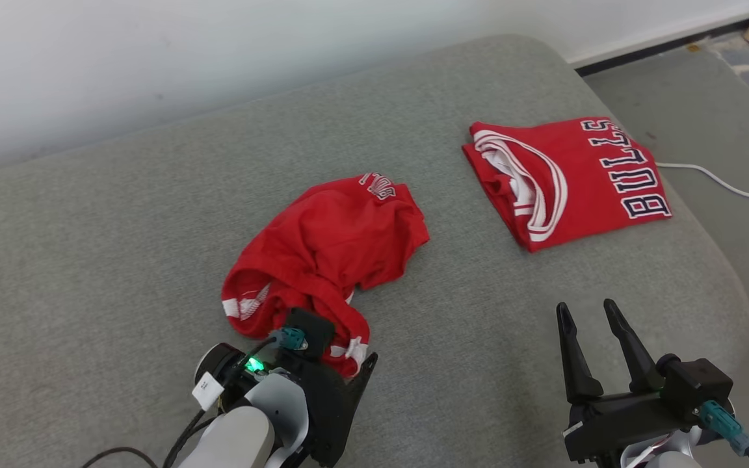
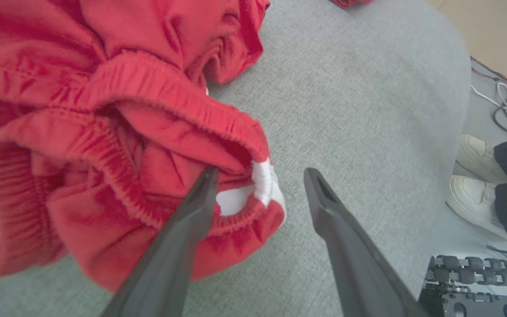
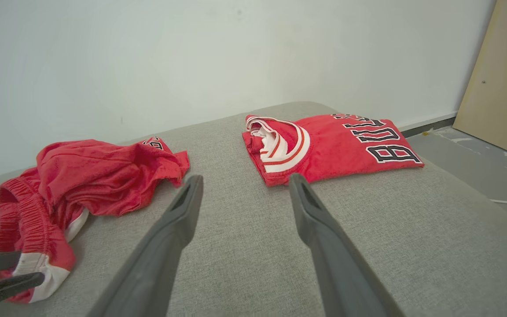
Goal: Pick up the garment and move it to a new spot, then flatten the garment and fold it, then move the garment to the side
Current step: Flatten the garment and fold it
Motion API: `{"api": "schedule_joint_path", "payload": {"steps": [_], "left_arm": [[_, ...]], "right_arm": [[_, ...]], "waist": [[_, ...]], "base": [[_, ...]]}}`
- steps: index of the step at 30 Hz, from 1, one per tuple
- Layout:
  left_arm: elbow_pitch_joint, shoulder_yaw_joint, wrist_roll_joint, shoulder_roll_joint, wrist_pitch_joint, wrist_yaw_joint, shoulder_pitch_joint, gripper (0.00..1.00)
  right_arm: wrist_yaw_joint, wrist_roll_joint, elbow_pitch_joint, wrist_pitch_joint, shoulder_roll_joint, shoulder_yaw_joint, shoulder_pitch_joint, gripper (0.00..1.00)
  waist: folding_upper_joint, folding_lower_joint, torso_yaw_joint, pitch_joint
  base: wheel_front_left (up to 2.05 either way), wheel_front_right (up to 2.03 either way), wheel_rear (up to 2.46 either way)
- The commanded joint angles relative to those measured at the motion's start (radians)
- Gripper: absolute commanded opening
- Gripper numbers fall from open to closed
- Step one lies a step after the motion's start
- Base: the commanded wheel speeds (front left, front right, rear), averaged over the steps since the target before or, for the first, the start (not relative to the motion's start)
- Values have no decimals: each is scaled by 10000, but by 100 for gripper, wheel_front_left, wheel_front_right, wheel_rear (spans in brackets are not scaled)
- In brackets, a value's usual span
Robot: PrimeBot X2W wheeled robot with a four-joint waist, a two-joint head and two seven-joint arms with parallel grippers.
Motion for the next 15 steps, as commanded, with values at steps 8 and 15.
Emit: {"api": "schedule_joint_path", "payload": {"steps": [8,15], "left_arm": [[9,-197,60,153,160,101,97,78],[-48,265,-180,-170,-974,469,-482,0]], "right_arm": [[-24,-37,-32,-1,116,61,18,100],[-24,-19,-42,0,22,44,-94,100]], "waist": [[-1,-2,-81,-59],[-1,-2,24,-4]], "base": [[0,0,0],[0,0,0]]}}
